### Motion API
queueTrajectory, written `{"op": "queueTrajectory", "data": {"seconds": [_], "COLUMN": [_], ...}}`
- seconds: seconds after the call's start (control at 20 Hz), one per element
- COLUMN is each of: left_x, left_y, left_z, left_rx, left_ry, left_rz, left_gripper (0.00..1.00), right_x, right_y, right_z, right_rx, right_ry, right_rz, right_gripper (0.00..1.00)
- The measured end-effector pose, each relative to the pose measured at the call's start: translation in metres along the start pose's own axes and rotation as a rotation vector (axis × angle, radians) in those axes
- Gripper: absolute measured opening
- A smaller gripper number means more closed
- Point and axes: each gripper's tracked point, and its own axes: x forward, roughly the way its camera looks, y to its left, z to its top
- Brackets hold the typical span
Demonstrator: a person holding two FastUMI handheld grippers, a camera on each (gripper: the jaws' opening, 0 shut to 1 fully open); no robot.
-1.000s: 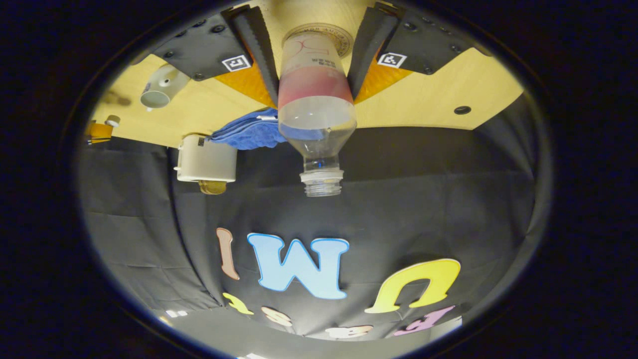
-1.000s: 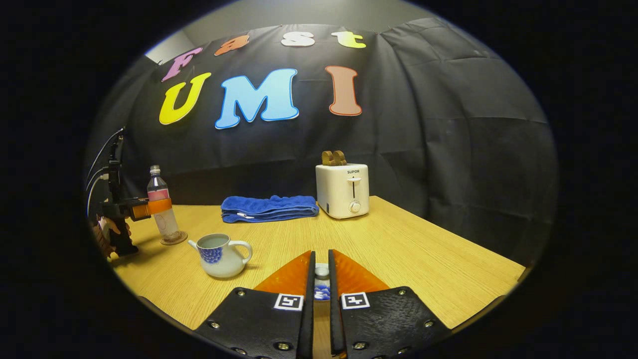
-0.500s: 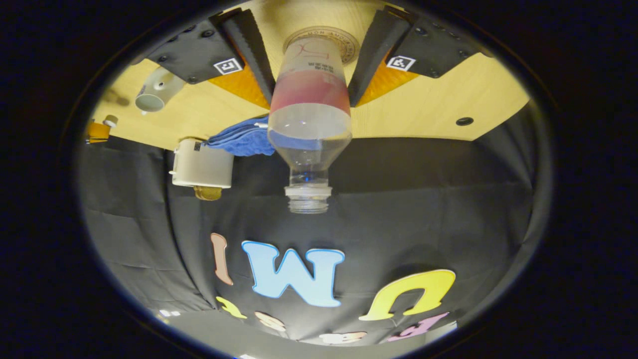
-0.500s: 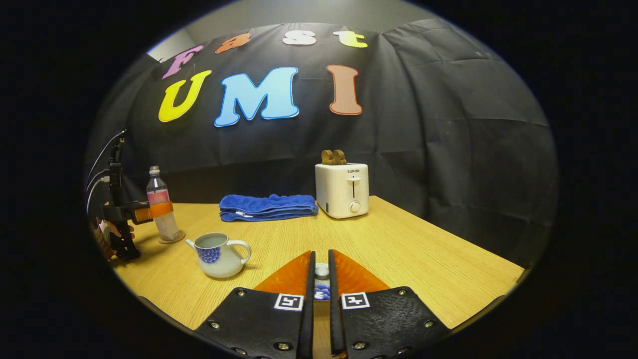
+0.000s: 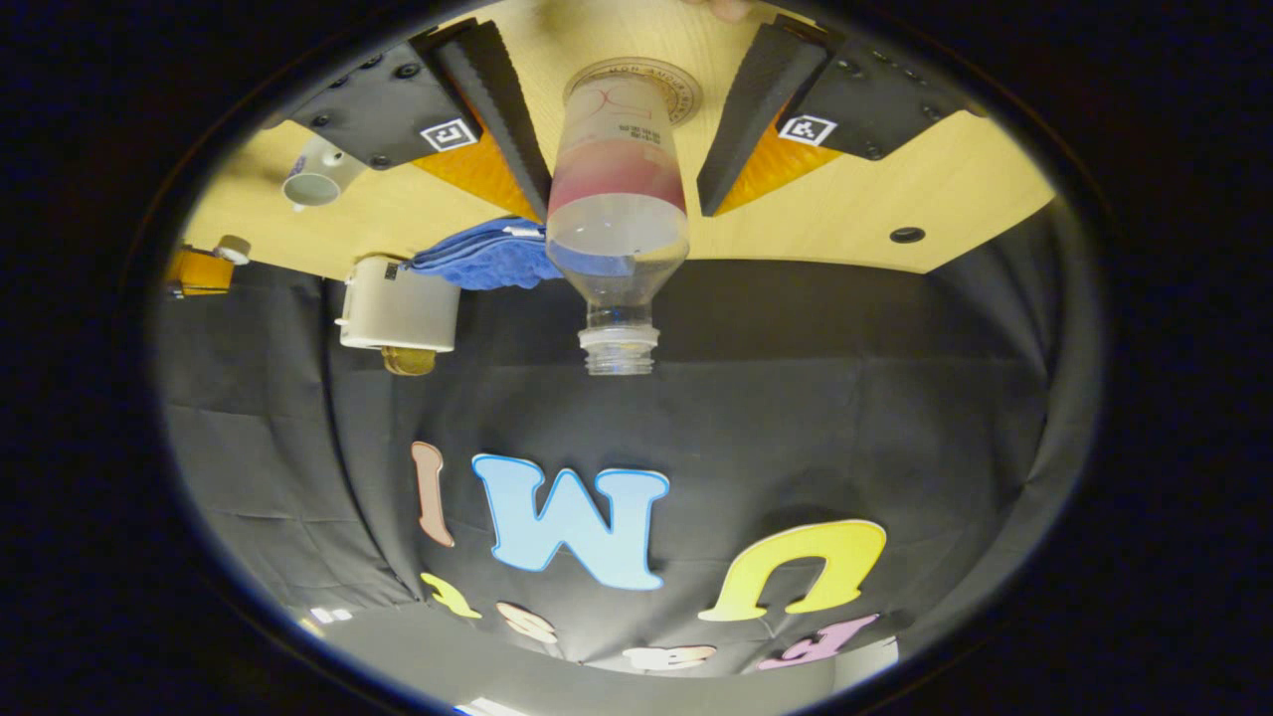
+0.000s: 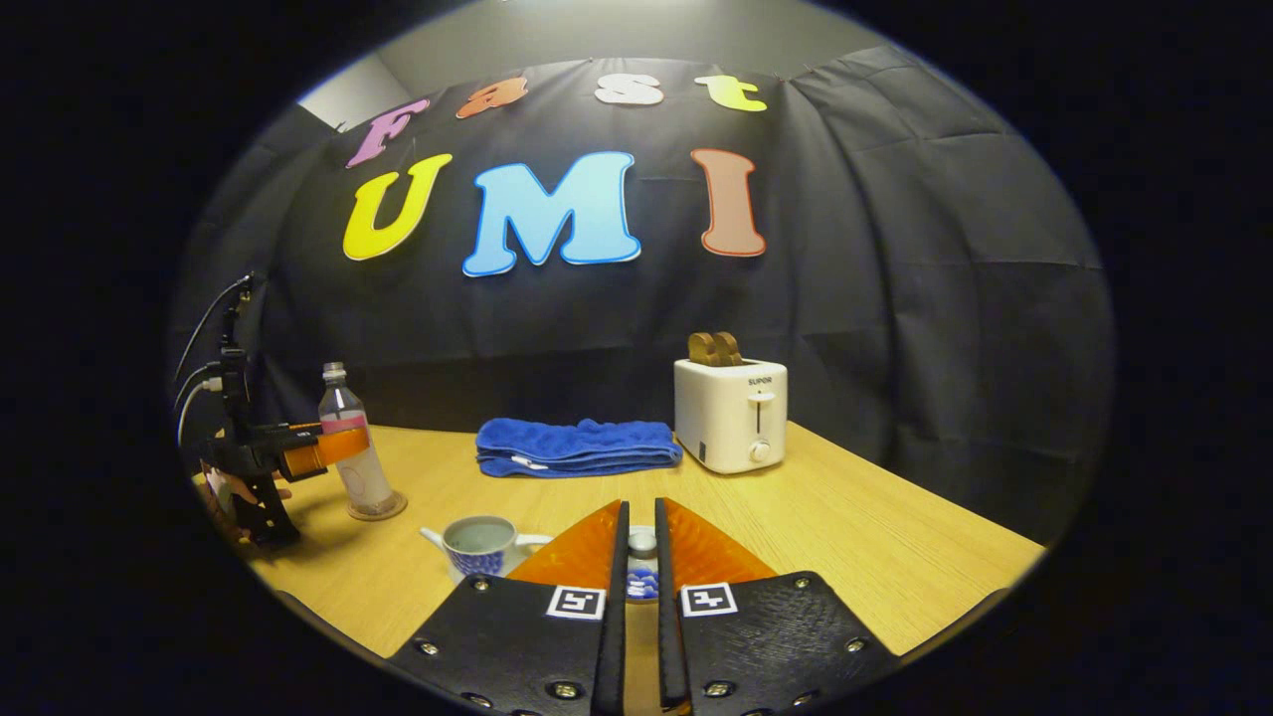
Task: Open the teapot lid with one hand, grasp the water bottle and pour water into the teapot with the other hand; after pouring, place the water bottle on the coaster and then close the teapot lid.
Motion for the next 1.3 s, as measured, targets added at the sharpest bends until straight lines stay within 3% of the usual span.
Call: {"op": "queueTrajectory", "data": {"seconds": [0.5, 1.3], "left_x": [-0.008, -0.011], "left_y": [-0.011, -0.011], "left_z": [0.000, -0.009], "left_rx": [0.038, 0.041], "left_ry": [-0.003, 0.019], "left_rz": [-0.016, 0.005], "left_gripper": [1.00, 1.00], "right_x": [0.031, 0.049], "right_y": [0.066, 0.096], "right_z": [0.011, -0.024], "right_rx": [0.019, 0.019], "right_ry": [-0.011, 0.061], "right_rz": [0.113, 0.182], "right_gripper": [0.13, 0.13]}}
